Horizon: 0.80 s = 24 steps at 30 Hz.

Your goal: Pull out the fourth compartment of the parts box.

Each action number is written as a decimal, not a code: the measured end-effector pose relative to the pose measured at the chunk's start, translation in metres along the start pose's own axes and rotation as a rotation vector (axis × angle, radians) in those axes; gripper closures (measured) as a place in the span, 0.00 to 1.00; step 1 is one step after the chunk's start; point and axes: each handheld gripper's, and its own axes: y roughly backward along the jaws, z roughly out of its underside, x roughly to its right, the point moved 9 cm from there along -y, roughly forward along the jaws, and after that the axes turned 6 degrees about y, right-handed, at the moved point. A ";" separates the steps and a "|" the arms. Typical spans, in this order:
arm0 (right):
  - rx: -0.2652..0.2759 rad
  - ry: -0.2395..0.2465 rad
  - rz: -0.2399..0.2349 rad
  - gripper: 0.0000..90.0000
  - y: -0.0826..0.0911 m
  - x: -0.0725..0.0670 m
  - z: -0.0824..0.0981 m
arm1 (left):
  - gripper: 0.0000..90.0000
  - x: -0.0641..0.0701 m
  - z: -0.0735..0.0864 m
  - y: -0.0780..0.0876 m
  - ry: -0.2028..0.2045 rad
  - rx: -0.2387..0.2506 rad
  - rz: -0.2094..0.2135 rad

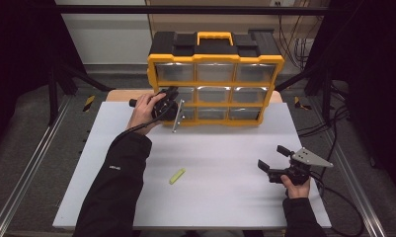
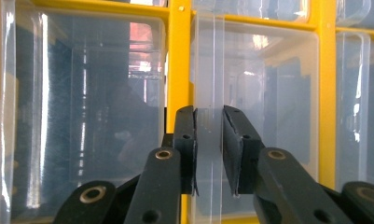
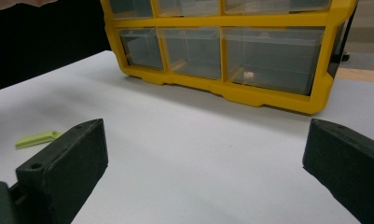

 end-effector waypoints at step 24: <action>-0.005 0.000 0.005 0.01 0.000 0.000 0.001 | 0.86 0.002 -0.002 0.004 -0.030 -0.028 -0.026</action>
